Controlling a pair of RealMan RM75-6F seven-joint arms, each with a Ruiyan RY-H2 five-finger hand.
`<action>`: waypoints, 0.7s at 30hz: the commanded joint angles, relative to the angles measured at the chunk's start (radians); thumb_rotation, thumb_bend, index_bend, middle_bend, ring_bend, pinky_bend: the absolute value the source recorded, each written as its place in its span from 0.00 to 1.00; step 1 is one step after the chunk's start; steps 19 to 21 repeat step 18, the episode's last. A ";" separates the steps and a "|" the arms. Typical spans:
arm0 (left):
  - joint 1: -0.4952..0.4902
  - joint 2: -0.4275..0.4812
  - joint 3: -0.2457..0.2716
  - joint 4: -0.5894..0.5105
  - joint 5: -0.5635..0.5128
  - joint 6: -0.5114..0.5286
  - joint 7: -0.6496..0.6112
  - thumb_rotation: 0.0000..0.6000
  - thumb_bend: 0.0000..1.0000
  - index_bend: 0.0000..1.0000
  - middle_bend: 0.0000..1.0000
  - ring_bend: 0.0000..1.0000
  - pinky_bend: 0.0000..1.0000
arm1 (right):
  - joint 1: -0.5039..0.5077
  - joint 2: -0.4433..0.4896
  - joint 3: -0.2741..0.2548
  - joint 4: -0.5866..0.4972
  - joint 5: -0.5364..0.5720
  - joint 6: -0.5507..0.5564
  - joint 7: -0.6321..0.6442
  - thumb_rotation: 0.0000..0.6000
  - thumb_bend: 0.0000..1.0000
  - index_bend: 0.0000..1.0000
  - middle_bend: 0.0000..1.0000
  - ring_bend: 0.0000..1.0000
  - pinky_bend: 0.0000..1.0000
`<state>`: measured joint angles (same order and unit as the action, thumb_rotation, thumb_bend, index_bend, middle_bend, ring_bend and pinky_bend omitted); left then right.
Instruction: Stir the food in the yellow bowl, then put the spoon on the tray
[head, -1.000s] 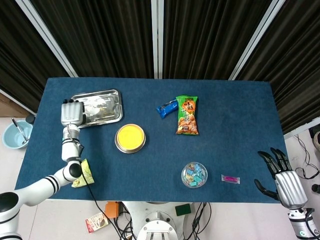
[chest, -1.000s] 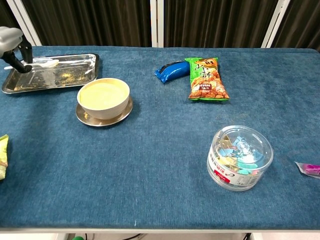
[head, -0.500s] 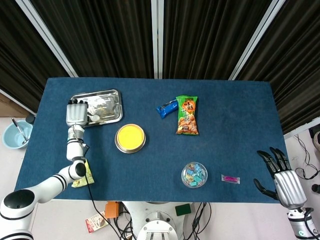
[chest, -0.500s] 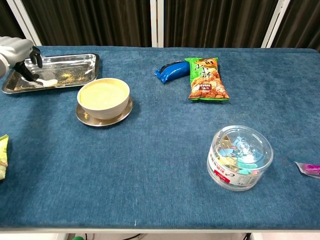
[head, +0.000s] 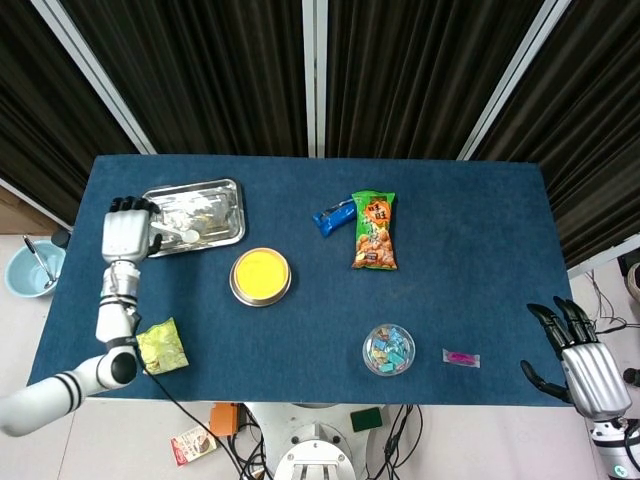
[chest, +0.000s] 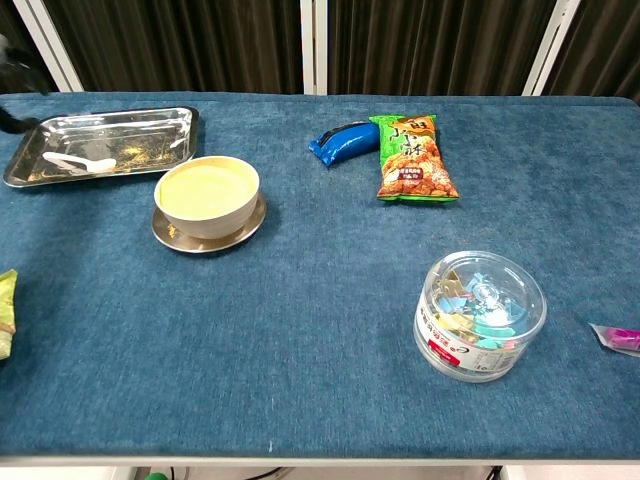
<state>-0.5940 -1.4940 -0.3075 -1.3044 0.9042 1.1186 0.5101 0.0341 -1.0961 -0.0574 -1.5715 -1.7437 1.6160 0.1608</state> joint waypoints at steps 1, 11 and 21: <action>0.186 0.234 0.129 -0.242 0.233 0.158 -0.175 1.00 0.29 0.33 0.24 0.14 0.12 | -0.001 0.009 0.001 0.005 0.008 -0.003 0.014 1.00 0.31 0.12 0.13 0.00 0.07; 0.417 0.345 0.327 -0.310 0.542 0.428 -0.317 1.00 0.26 0.31 0.23 0.12 0.11 | -0.025 -0.024 -0.006 0.042 0.010 0.019 0.024 1.00 0.31 0.11 0.12 0.00 0.07; 0.516 0.316 0.398 -0.294 0.669 0.547 -0.301 1.00 0.26 0.31 0.23 0.12 0.11 | -0.042 -0.053 -0.006 0.067 0.006 0.043 0.018 1.00 0.31 0.11 0.12 0.00 0.07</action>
